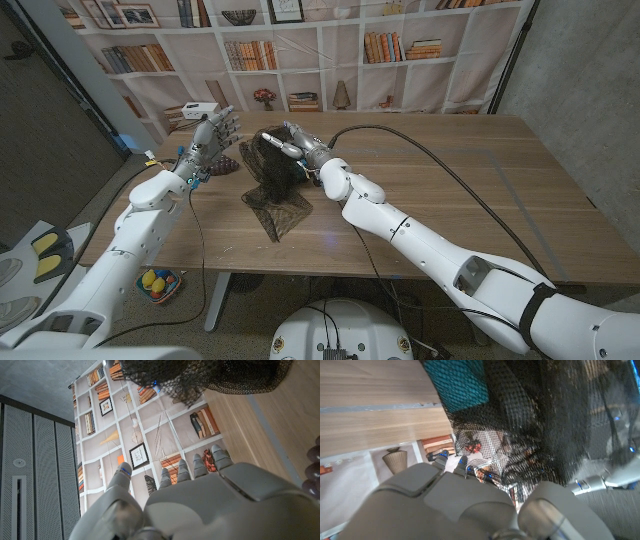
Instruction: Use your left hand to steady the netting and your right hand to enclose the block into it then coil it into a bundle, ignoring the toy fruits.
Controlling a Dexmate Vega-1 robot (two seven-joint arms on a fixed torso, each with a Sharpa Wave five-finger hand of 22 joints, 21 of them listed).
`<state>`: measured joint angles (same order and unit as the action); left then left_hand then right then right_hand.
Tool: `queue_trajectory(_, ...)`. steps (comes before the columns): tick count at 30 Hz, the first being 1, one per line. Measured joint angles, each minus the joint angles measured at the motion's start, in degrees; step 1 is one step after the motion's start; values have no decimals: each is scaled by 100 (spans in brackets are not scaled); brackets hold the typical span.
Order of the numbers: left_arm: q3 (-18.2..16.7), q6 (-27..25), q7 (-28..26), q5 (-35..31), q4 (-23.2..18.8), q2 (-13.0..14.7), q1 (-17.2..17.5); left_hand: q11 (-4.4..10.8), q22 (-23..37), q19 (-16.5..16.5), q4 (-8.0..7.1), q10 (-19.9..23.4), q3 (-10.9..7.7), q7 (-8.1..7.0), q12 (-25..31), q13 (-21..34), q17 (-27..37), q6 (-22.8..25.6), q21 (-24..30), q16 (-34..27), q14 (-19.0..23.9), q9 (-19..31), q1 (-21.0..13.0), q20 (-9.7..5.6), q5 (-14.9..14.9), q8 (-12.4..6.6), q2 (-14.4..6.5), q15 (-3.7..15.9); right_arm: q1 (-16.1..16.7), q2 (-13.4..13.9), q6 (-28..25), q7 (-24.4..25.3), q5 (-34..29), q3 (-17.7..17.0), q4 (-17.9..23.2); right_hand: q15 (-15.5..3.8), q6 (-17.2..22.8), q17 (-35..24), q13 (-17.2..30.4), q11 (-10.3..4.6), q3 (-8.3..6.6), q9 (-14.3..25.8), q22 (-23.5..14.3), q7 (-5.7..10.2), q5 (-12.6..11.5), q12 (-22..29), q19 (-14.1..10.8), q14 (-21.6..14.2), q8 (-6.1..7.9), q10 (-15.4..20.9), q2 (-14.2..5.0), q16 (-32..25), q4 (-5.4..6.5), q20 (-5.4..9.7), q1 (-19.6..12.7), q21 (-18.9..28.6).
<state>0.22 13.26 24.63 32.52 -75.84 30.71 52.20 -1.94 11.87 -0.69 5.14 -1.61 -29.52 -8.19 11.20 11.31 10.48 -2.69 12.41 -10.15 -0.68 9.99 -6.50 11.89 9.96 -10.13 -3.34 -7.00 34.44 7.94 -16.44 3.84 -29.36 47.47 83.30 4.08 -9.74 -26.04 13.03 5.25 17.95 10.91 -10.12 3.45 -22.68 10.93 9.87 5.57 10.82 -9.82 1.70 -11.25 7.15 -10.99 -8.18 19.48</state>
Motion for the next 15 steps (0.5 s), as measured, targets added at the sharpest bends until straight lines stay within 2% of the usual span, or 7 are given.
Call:
queue_trajectory(1,0,-4,6,6,0,0,0,0,0,16,0,0,0,0,0,0,-5,0,0,0,7,0,0,16,0,0,0,-7,1,5,0,0,0,-5,-4,0,-19,3,-8,0,6,0,0,-20,0,11,0,0,6,0,0,-9,-6,0,0,0)
queue_trajectory(3,0,-5,11,10,-16,12,7,0,0,18,0,0,0,0,0,0,-9,0,0,-17,7,0,0,18,0,0,0,-7,-1,46,513,55,470,-44,-44,0,-19,20,-26,0,6,0,0,-20,0,33,0,0,36,0,-22,-22,-6,0,-22,-11)
queue_trajectory(6,-1,-6,14,13,-33,16,16,0,0,18,0,0,0,0,0,0,-9,0,0,-28,7,0,2,18,0,0,-2,-7,-31,98,648,18,615,-58,-96,-49,-17,54,-26,-8,6,-9,0,-13,-23,33,17,49,36,-1,-21,-22,-6,28,-23,-87)
queue_trajectory(9,-15,-2,12,16,-69,17,33,0,-1,18,0,0,0,0,0,0,-9,0,28,-28,7,0,33,18,0,0,-33,-7,-79,144,1058,-112,966,-63,-147,-160,10,118,-49,-205,6,-26,-1,167,-55,77,-32,110,67,51,-68,-22,-5,216,-68,-87)
queue_trajectory(12,-15,15,8,16,-69,17,33,0,-1,22,0,0,0,0,0,0,-9,0,38,-28,7,0,30,22,0,0,-31,-7,-119,177,1058,-112,966,-68,-215,-251,194,224,-67,-306,-23,-26,-1,246,-85,120,-359,96,127,147,-194,-22,-31,478,-188,-45)
queue_trajectory(13,-29,27,5,17,-107,18,51,0,-1,40,0,0,0,0,0,0,-9,0,38,-29,7,0,30,40,0,0,-31,-7,-135,184,1442,-219,1221,-73,-247,-287,263,271,-77,-282,-53,-26,-1,237,-85,120,-542,60,127,230,-247,-22,-43,585,-241,-2)
queue_trajectory(15,-33,50,-8,19,-117,19,57,0,-1,49,0,0,0,0,25,0,-9,1,38,-28,7,0,30,49,0,0,-30,-7,-179,200,1548,-247,1289,-90,-350,-334,344,357,-95,-255,-100,-26,-1,193,-106,120,-843,17,127,265,-358,-22,-79,776,-324,48)
